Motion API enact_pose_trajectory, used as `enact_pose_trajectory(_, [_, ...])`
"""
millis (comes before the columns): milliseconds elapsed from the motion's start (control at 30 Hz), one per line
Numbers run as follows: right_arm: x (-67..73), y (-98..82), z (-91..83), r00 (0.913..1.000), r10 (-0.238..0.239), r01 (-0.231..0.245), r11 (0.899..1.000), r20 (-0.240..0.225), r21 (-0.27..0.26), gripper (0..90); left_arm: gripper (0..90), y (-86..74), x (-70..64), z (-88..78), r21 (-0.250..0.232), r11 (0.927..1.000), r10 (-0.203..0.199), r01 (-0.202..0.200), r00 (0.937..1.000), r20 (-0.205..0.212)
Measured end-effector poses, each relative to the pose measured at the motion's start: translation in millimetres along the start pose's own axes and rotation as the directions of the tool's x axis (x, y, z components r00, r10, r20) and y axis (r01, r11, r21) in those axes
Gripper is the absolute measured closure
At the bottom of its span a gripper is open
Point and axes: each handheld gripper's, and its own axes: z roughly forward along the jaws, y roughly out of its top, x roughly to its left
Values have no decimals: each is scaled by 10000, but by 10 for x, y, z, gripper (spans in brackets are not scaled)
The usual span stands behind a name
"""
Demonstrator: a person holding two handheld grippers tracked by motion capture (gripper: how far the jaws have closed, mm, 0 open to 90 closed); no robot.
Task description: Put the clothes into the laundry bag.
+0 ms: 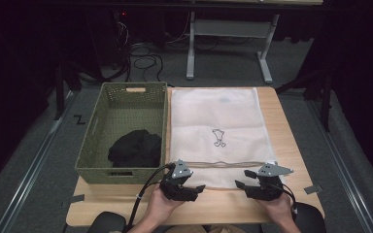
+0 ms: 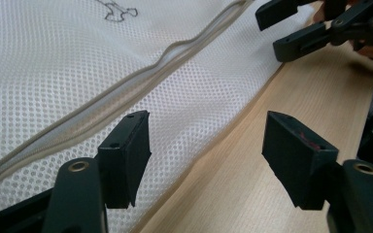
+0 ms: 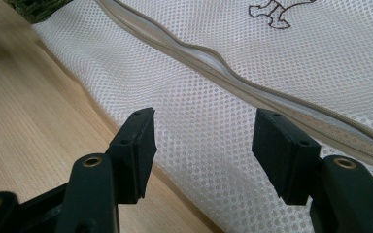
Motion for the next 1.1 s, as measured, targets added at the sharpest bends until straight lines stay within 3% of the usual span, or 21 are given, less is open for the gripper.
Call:
enact_pose_trajectory(167, [-9, 5, 2, 10000, -47, 47, 10000, 16, -72, 423, 342, 56, -22, -58, -230, 9997, -60, 63, 9999, 132])
enact_pose_trajectory(467, [-14, 18, 22, 10000, 15, -15, 10000, 9, -52, 423, 329, 152, -46, -44, -179, 9998, -8, 11, 9998, 214])
enact_pose_trajectory(1100, [-18, 17, 32, 9999, 96, -96, 10000, 67, 25, 424, 371, 359, -21, 187, 251, 9955, 919, -915, 9957, -138])
